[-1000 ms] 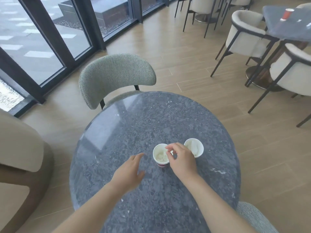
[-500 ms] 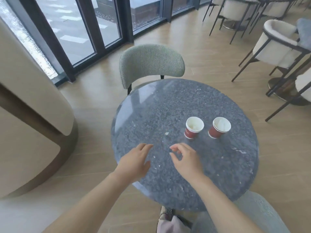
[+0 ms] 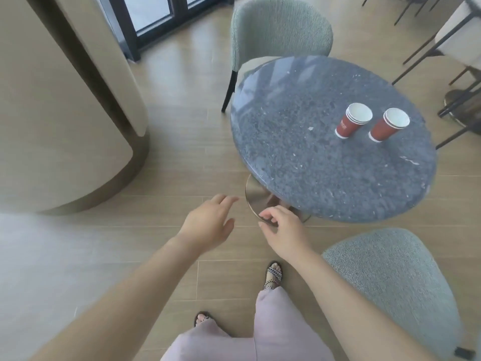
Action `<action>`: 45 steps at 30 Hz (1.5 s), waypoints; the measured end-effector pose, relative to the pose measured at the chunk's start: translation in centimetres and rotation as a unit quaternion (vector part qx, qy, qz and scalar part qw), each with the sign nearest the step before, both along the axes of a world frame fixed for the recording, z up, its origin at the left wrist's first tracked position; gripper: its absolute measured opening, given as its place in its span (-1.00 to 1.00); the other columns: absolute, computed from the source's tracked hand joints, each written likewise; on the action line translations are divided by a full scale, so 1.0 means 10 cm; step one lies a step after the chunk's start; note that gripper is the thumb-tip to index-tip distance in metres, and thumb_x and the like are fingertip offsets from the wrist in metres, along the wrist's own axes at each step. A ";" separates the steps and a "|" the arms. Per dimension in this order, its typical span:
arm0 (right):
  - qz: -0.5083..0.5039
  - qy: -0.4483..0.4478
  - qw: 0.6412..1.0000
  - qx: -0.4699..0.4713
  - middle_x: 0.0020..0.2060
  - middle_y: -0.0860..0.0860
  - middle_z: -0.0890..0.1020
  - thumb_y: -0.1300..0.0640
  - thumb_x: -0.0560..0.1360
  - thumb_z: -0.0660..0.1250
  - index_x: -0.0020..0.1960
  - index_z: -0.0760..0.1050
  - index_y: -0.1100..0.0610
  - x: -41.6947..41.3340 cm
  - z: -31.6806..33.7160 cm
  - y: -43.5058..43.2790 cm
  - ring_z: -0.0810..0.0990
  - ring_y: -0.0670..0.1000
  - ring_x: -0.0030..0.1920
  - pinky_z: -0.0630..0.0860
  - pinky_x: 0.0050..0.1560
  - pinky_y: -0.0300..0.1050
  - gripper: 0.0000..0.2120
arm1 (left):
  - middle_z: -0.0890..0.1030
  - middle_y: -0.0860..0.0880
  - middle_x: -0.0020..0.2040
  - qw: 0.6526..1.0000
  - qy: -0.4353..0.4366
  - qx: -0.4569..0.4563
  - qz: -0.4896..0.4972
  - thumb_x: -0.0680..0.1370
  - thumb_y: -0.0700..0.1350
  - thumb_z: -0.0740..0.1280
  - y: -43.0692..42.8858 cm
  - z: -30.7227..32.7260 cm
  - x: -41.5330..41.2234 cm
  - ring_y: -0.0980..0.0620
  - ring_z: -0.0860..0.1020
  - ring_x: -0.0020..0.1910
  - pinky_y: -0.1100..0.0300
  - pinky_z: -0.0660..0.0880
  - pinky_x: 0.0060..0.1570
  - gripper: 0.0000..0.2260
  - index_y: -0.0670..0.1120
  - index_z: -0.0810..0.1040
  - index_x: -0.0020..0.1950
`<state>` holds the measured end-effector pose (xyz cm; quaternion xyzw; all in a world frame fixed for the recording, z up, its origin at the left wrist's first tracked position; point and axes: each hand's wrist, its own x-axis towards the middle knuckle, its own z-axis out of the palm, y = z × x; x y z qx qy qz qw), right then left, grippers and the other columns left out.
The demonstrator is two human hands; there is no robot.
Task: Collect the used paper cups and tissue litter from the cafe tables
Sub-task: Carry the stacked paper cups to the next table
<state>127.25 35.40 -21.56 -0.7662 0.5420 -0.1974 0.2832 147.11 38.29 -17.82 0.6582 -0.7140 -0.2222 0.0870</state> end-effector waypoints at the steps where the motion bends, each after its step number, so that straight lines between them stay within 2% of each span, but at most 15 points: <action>1: 0.005 0.001 1.000 0.009 -0.15 -0.05 0.56 0.17 0.42 0.38 -0.05 0.55 0.08 0.02 -0.05 0.10 0.48 -0.07 -0.16 0.48 -0.07 -0.09 -0.89 | 0.39 0.03 0.32 1.000 -0.002 -0.003 -0.002 0.55 -0.05 0.19 0.08 -0.04 0.02 -0.06 0.45 0.22 0.05 0.51 -0.05 -0.58 0.04 0.24 0.41; 4: 0.006 0.006 1.000 0.026 -0.14 -0.05 0.58 0.16 0.43 0.37 -0.06 0.55 0.08 0.04 -0.23 0.31 0.54 -0.02 -0.11 0.48 -0.04 -0.08 -0.91 | 0.40 0.03 0.30 1.000 -0.010 0.004 -0.006 0.55 -0.07 0.19 0.22 -0.21 0.03 -0.07 0.46 0.20 0.04 0.52 -0.08 -0.58 0.02 0.24 0.41; 10: -0.003 0.028 0.999 0.046 -0.09 -0.02 0.59 0.13 0.46 0.35 -0.04 0.56 0.08 -0.08 -0.89 0.40 0.54 0.02 -0.06 0.47 -0.02 -0.06 -0.91 | 0.42 0.00 0.26 1.000 -0.006 0.015 0.004 0.55 -0.08 0.18 0.23 -0.86 -0.12 -0.08 0.46 0.18 0.07 0.48 -0.10 -0.59 0.01 0.25 0.40; 14: -0.016 0.026 0.998 0.053 -0.11 -0.04 0.59 0.14 0.46 0.35 -0.05 0.56 0.07 -0.22 -1.68 0.35 0.54 -0.02 -0.08 0.48 -0.05 -0.08 -0.92 | 0.39 0.02 0.29 0.999 -0.033 0.031 -0.023 0.55 -0.11 0.18 0.14 -1.61 -0.28 -0.10 0.47 0.15 0.06 0.47 -0.15 -0.58 0.03 0.23 0.40; 19: -0.027 0.057 0.997 0.048 -0.06 -0.08 0.60 0.11 0.48 0.32 -0.02 0.54 0.04 -0.42 -2.82 0.24 0.53 -0.04 -0.03 0.38 -0.07 -0.22 -0.91 | 0.39 0.01 0.30 0.997 -0.055 0.027 -0.044 0.55 -0.11 0.18 -0.06 -2.67 -0.48 -0.10 0.46 0.17 0.04 0.50 -0.14 -0.57 0.03 0.21 0.41; 23: -0.044 0.039 0.998 0.024 -0.05 -0.05 0.61 0.16 0.48 0.31 0.00 0.54 0.08 -0.53 -3.69 0.08 0.53 -0.03 0.01 0.41 0.04 -0.19 -0.89 | 0.40 -0.02 0.28 0.996 -0.064 0.017 -0.059 0.54 -0.14 0.18 -0.25 -3.58 -0.62 -0.09 0.46 0.17 0.04 0.49 -0.18 -0.59 0.00 0.24 0.39; 29: -0.082 0.022 0.996 0.011 -0.06 -0.04 0.59 0.17 0.48 0.31 -0.03 0.54 0.11 -0.62 -4.87 -0.22 0.55 0.01 0.00 0.46 0.04 -0.11 -0.91 | 0.42 -0.03 0.26 0.994 -0.076 0.003 -0.074 0.54 -0.15 0.17 -0.54 -4.84 -0.76 -0.09 0.45 0.18 0.06 0.45 -0.20 -0.61 -0.02 0.26 0.36; 33: -0.094 0.006 0.996 -0.008 -0.09 -0.05 0.58 0.15 0.48 0.31 -0.06 0.54 0.09 -0.64 -5.48 -0.49 0.55 0.00 -0.03 0.47 0.02 -0.07 -0.93 | 0.42 -0.03 0.26 0.994 -0.084 -0.011 -0.076 0.54 -0.15 0.18 -0.81 -5.54 -0.88 -0.10 0.45 0.18 0.12 0.30 -0.26 -0.62 -0.02 0.27 0.35; 39: -0.124 0.010 0.991 -0.046 -0.11 -0.07 0.56 0.13 0.48 0.31 -0.07 0.54 0.05 -0.91 -6.22 -0.88 0.52 -0.02 -0.08 0.44 -0.06 -0.14 -0.95 | 0.42 -0.03 0.24 0.988 -0.089 -0.039 -0.121 0.54 -0.13 0.18 -1.20 -6.35 -1.16 -0.08 0.45 0.17 0.13 0.31 -0.24 -0.65 -0.03 0.28 0.33; 43: -0.169 0.005 0.984 -0.046 -0.08 -0.07 0.55 0.12 0.47 0.32 -0.01 0.53 0.05 -1.16 -6.65 -1.04 0.51 -0.04 -0.08 0.43 -0.07 -0.16 -0.90 | 0.42 -0.01 0.23 0.986 -0.085 -0.046 -0.133 0.52 -0.14 0.19 -1.35 -6.76 -1.37 -0.07 0.45 0.16 0.12 0.34 -0.25 -0.67 -0.04 0.31 0.28; 45: -0.212 -0.010 0.976 -0.059 -0.05 -0.05 0.55 0.14 0.46 0.34 0.03 0.52 0.08 -1.31 -6.82 -1.07 0.51 -0.04 -0.08 0.39 -0.09 -0.23 -0.85 | 0.40 0.00 0.24 0.989 -0.075 -0.037 -0.123 0.52 -0.15 0.19 -1.37 -6.94 -1.47 -0.07 0.44 0.18 0.07 0.40 -0.17 -0.67 -0.04 0.30 0.29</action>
